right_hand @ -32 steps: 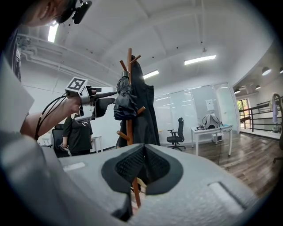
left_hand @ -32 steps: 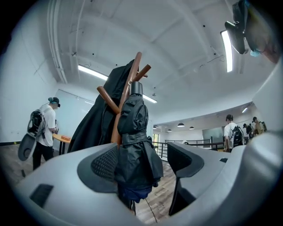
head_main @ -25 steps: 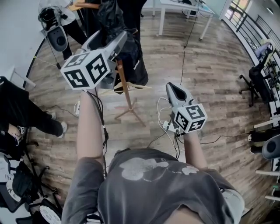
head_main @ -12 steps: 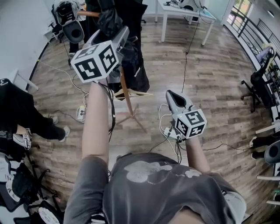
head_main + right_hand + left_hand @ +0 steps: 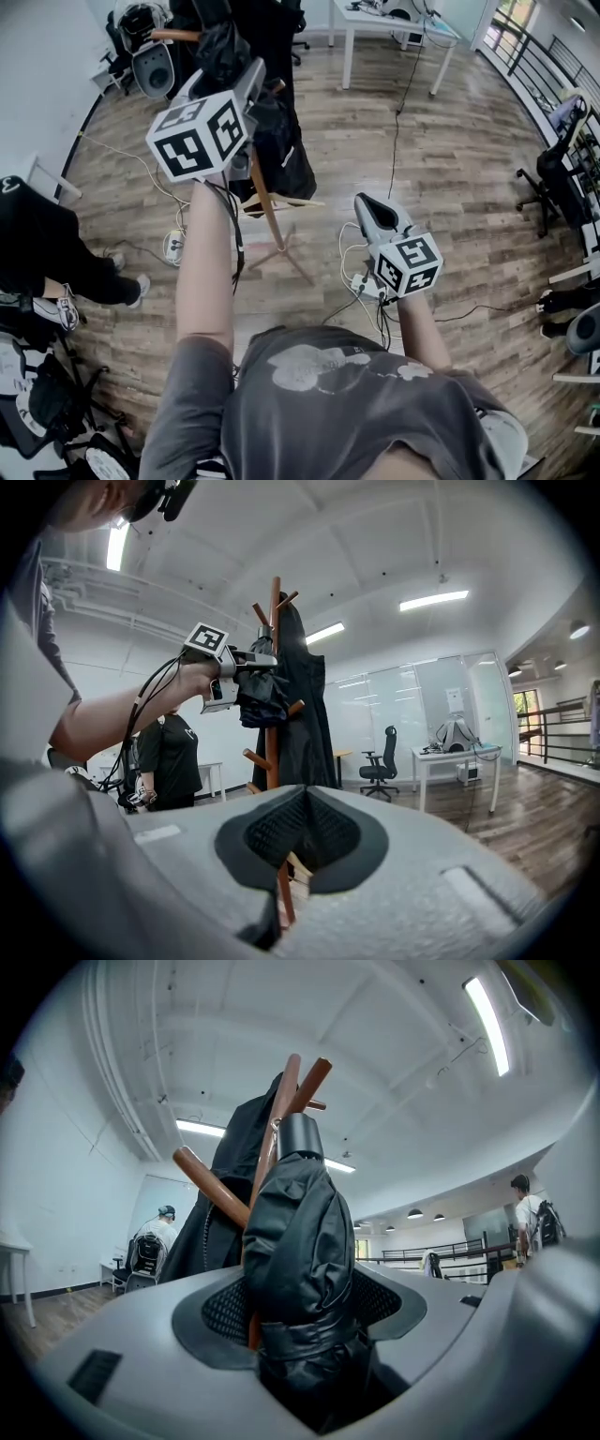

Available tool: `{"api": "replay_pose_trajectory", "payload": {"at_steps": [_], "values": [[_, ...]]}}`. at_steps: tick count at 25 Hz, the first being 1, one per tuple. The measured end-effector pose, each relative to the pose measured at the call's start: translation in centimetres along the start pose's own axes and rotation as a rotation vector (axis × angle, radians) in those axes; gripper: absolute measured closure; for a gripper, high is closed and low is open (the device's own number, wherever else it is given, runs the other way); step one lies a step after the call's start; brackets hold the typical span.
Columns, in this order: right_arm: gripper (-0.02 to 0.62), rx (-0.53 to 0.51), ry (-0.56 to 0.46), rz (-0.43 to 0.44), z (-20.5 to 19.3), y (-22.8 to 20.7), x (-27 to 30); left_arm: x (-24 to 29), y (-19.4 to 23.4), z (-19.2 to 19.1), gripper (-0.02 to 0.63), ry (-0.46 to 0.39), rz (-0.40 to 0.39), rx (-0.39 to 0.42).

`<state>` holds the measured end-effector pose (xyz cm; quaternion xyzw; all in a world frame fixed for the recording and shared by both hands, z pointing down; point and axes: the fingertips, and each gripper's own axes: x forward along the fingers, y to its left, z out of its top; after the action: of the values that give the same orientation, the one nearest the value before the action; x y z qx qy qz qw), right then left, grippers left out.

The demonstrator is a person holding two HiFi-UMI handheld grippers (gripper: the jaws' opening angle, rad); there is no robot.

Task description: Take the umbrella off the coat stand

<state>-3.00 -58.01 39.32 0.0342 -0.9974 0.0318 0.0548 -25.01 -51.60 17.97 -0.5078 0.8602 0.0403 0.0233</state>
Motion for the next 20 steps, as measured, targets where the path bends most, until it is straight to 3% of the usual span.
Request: {"api": "replay_pose_trajectory", "payload": {"at_steps": [9,20], "values": [[0.597,0.007,-0.013,-0.017,0.4,-0.2,0.4,-0.9,-0.1,0.3,0.336,-0.002,-0.035,0.042],[0.597,-0.005,-0.017,-0.020,1.0,2.0,0.8,-2.8,-0.4,3.0,0.342,-0.049,-0.094,0.082]]}}
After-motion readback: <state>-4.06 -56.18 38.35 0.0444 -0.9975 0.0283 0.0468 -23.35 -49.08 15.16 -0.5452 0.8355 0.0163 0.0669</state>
